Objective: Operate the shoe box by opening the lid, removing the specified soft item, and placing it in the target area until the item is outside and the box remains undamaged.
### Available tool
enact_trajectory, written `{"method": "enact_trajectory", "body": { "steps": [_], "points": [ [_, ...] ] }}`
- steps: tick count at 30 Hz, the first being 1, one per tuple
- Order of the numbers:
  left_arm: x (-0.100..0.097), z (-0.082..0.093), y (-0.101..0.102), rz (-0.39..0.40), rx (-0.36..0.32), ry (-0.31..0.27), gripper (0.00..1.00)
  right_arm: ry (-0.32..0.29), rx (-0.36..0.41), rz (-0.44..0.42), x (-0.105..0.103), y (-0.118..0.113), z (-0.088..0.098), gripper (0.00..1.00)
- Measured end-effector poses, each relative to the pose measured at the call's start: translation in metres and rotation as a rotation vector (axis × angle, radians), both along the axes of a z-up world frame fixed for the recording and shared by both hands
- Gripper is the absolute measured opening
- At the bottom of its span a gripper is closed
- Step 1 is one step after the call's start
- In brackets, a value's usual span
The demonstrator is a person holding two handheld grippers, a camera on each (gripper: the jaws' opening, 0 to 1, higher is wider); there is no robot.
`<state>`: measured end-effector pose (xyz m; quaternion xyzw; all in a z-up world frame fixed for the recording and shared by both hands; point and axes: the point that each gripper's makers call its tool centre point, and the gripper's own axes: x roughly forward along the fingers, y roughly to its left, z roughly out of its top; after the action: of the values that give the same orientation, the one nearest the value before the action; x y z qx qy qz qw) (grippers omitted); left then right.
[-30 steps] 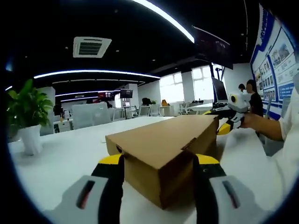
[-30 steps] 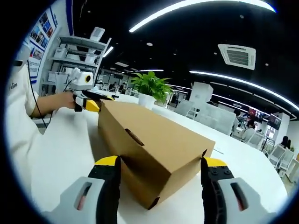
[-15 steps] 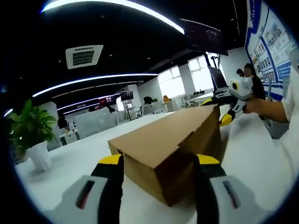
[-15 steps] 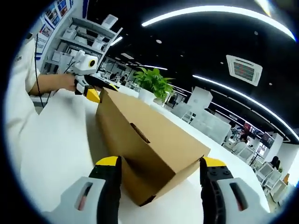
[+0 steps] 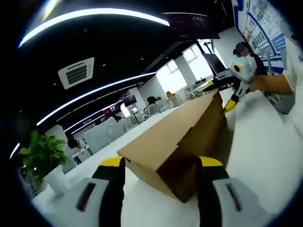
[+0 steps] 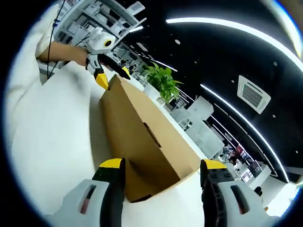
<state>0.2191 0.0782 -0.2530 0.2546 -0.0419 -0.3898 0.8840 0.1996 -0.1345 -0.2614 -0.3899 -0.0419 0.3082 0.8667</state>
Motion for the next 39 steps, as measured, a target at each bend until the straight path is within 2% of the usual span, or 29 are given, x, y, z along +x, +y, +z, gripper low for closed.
{"method": "enact_trajectory", "body": {
  "steps": [2, 4, 10, 12, 15, 18, 19, 23, 26, 30, 34, 37, 39],
  "points": [
    [-0.006, 0.000, -0.005, -0.022, 0.017, -0.011, 0.63, 0.000, 0.001, 0.008, 0.001, 0.000, 0.000, 0.64],
    [-0.009, 0.001, -0.007, -0.034, 0.034, -0.027, 0.64, -0.027, -0.037, 0.016, 0.002, 0.001, -0.001, 0.63],
    [-0.013, 0.000, -0.009, -0.028, 0.158, -0.109, 0.64, -0.045, -0.081, 0.043, 0.001, 0.004, -0.003, 0.61],
    [-0.013, 0.001, -0.008, -0.015, 0.212, -0.153, 0.60, -0.050, -0.098, 0.047, 0.001, 0.004, -0.004, 0.59],
    [-0.018, 0.004, -0.013, -0.034, 0.220, -0.180, 0.57, -0.061, -0.113, 0.059, 0.000, 0.004, -0.004, 0.57],
    [-0.020, 0.005, -0.015, -0.050, 0.221, -0.175, 0.56, -0.063, -0.098, 0.083, -0.004, 0.008, 0.001, 0.55],
    [-0.019, 0.006, -0.013, -0.046, 0.231, -0.193, 0.54, -0.078, -0.111, 0.090, -0.005, 0.009, 0.003, 0.53],
    [-0.017, 0.005, -0.006, -0.024, 0.354, -0.295, 0.42, -0.089, -0.128, 0.103, -0.007, 0.011, 0.005, 0.53],
    [-0.017, 0.004, -0.005, -0.025, 0.362, -0.293, 0.42, -0.113, -0.184, 0.099, -0.005, 0.008, 0.003, 0.53],
    [-0.016, 0.001, 0.001, -0.012, 0.429, -0.329, 0.42, -0.096, -0.186, 0.130, -0.009, 0.009, 0.000, 0.53],
    [-0.016, -0.007, 0.001, -0.035, 0.463, -0.326, 0.42, -0.108, -0.195, 0.129, -0.007, 0.004, 0.000, 0.48],
    [-0.016, -0.012, 0.000, -0.042, 0.501, -0.341, 0.40, -0.101, -0.194, 0.128, -0.007, 0.002, -0.001, 0.53],
    [-0.015, -0.013, 0.001, -0.035, 0.514, -0.349, 0.39, -0.112, -0.209, 0.133, -0.007, 0.001, -0.001, 0.50]
  ]
}}
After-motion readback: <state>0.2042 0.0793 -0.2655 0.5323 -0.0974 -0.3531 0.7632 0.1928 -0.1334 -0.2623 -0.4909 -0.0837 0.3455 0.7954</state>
